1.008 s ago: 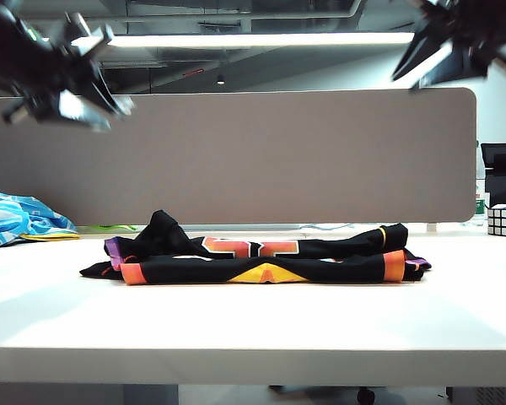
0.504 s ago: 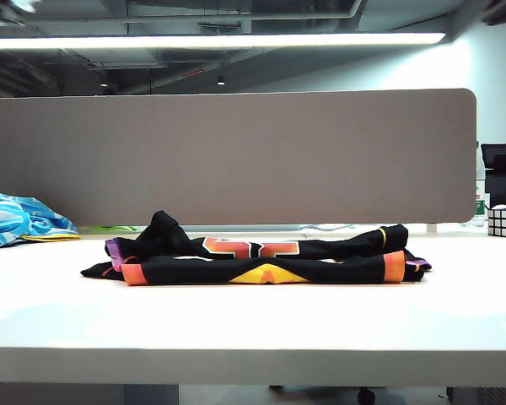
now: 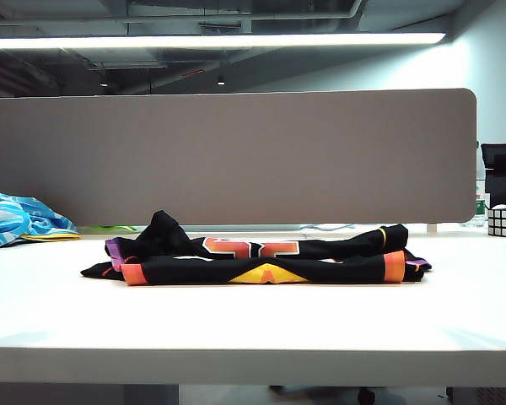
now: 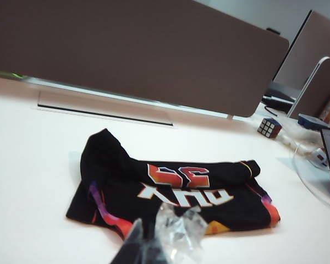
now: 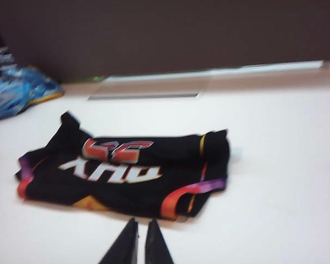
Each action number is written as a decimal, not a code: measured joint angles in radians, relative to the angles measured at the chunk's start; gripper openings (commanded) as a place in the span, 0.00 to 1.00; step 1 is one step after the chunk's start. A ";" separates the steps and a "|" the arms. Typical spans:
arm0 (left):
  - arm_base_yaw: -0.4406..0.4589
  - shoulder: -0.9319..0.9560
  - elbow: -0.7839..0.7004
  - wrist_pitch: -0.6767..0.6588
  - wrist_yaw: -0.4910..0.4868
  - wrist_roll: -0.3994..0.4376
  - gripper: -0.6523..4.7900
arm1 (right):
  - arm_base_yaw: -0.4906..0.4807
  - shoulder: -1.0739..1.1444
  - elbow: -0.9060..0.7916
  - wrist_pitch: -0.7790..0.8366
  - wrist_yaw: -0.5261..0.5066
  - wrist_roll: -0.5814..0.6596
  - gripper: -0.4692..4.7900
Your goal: Fold the bottom side of the basketball jersey horizontally towards the center, about one-third of the way, and then fold the bottom of the basketball jersey up towards the top, creating a neat rectangle.
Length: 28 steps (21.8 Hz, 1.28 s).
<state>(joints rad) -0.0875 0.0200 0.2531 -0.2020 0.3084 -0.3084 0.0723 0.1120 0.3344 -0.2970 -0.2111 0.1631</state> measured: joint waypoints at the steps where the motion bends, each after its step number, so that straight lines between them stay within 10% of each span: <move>1: 0.000 -0.018 -0.016 -0.003 -0.008 -0.001 0.11 | 0.000 -0.064 -0.035 -0.001 0.038 0.002 0.16; 12: -0.013 -0.018 -0.191 0.167 -0.130 0.157 0.11 | -0.001 -0.092 -0.257 0.037 0.273 -0.082 0.16; 28: -0.013 -0.018 -0.251 0.447 -0.147 0.223 0.11 | 0.000 -0.105 -0.327 0.331 0.256 -0.120 0.16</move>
<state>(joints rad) -0.1001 0.0021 0.0025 0.2451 0.1616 -0.0853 0.0719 0.0067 0.0071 0.0338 0.0444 0.0433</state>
